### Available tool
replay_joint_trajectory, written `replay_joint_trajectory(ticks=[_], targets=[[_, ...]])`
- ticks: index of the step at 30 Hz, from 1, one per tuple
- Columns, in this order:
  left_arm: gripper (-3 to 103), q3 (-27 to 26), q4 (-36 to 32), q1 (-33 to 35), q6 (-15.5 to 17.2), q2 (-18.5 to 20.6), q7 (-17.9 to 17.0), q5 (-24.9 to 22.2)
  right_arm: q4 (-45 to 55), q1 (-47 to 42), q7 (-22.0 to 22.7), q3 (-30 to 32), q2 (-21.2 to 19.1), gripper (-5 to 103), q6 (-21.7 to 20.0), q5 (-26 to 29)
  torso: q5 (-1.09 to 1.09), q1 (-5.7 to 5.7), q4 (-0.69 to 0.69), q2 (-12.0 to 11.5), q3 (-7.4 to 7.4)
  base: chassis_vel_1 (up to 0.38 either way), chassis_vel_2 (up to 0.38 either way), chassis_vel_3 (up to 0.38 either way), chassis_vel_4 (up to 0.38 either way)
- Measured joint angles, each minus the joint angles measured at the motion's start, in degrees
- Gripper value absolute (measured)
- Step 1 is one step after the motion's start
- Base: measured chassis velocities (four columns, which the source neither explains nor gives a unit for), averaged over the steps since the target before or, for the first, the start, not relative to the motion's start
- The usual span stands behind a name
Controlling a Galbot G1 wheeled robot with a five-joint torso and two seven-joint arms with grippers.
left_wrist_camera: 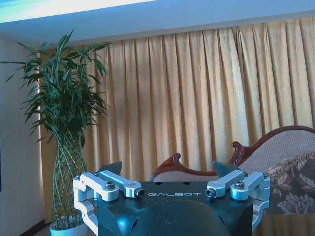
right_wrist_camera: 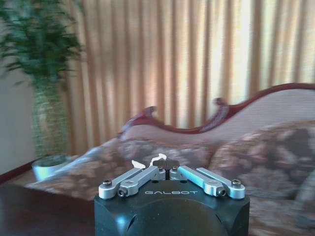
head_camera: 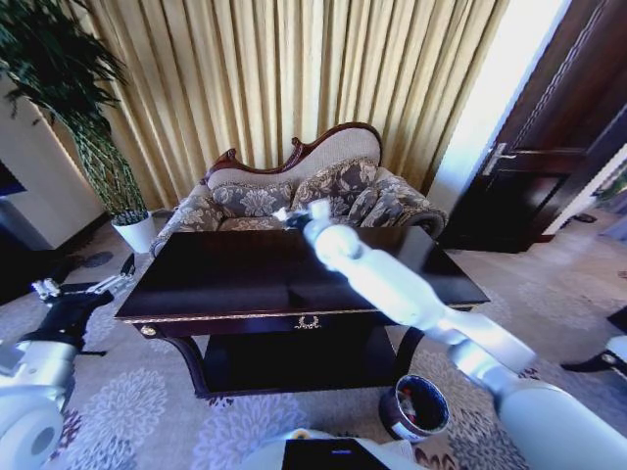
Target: Move to the front of the table and place the trash on the table into the trash bin.
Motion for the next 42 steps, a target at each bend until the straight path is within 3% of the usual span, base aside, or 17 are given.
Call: replay_joint_trajectory(ticks=[1, 2, 5, 6, 11, 13, 14, 15, 17, 20, 22, 25, 33, 42], targets=[[100, 0.37, 0.62, -0.74, 0.0, 0.51, -0.01, -0.19, 1.41, -1.23, -0.01, 1.62, -2.51, 0, 0.05, 0.43, -0.01, 0.0, -0.01, 0.0, 0.0, 0.0, 0.0, 0.0, 0.0], [100, 0.37, 0.62, -0.74, 0.0, 0.51, -0.01, -0.19, 1.41, -1.23, -0.01, 1.62, -2.51, 0, 0.05, 0.43, -0.01, 0.0, -0.01, 0.0, 0.0, 0.0, 0.0, 0.0, 0.0], [100, 2.09, 2.04, -3.06, -0.02, 1.65, -0.01, -0.53, 4.95, -6.52, -2.53, 7.0, -9.95, 0, 2.42, 0.96, 0.01, 0.0, -0.02, 0.0, 0.0, 0.0, 0.0, 0.0, 0.0], [100, 2.09, 2.04, -3.06, -0.02, 1.65, -0.01, -0.53, 4.95, -6.52, -2.53, 7.0, -9.95, 0, 2.42, 0.96, 0.01, 0.0, -0.02, 0.0, 0.0, 0.0, 0.0, 0.0, 0.0], [100, 4.53, 4.4, -6.26, -0.02, 2.86, 0.17, -0.91, 11.63, -20.95, -7.21, 21.48, -20.67, 0, 4.95, -0.14, 0.01, 0.0, -0.01, 0.0, 0.0, 0.0, 0.0, 0.0, 0.0], [100, 4.64, 4.75, -6.47, -0.02, 3.0, 0.2, -0.91, 12.65, -23.87, -7.7, 23.88, -22.11, 0, 5.57, -0.73, 0.01, 0.0, -0.02, 0.0, 0.0, 0.0, 0.0, 0.0, 0.0], [100, 4.82, 5.29, -6.74, -0.04, 3.26, 0.57, -0.94, 15.04, -30.41, -8.51, 28.97, -24.5, 0, 6.92, -2.32, 0.01, 0.0, -0.05, 0.0, 0.0, 0.0, 0.0, 0.0, 0.0], [100, 4.82, 5.29, -6.74, -0.04, 3.26, 0.57, -0.94, 15.04, -30.41, -8.51, 28.97, -24.5, 0, 6.92, -2.32, 0.01, 0.0, -0.05, 0.0, 0.0, 0.0, 0.0, 0.0, 0.0], [100, 5.11, 5.77, -6.93, -0.09, 3.38, 0.97, -0.97, 18.42, -38.56, -9.31, 36.5, -25.91, 0, 7.66, -3.52, 0.0, 0.0, -0.02, 0.0, -0.01, 0.0, 0.0, 0.0, 0.0], [100, 5.76, 5.92, -6.97, -0.13, 3.45, 1.22, -1.34, 22.94, -50.25, -9.74, 46.29, -24.81, 0, 8.03, -4.28, 0.0, 0.0, 0.01, 0.0, -0.01, 0.0, 0.0, 0.0, 0.0], [100, 5.96, 5.96, -6.97, -0.18, 3.53, 1.34, -1.4, 23.95, -53.06, -9.94, 48.49, -24.03, 0, 8.33, -4.71, -0.01, 0.0, 0.0, 0.0, -0.01, 0.0, 0.0, 0.0, 0.0], [100, 6.28, 6.04, -6.99, -0.27, 4.07, 1.58, -2.16, 28.93, -63.36, -13.32, 55.05, -19.26, 0, 10.08, -8.86, 0.0, 0.0, 0.0, 0.0, 0.0, 0.0, 0.0, 0.0, 0.0], [100, 6.27, 6.26, -7.16, -0.28, 4.61, 2.25, -4.0, 37.89, -74.69, -15.52, 56.8, -11.93, 0, 11.14, -16.32, -0.03, 0.0, -0.01, 0.0, -0.01, 0.0, 0.0, 0.0, 0.0], [100, 8.47, 5.82, -7.8, 0.07, 3.66, 2.96, -4.05, 38.47, -73.62, -15.36, 54.21, -9.49, 0, 10.78, -19.66, -0.01, 0.02, -0.01, -0.01, 0.01, 0.0, 0.0, 0.0, 0.0]])
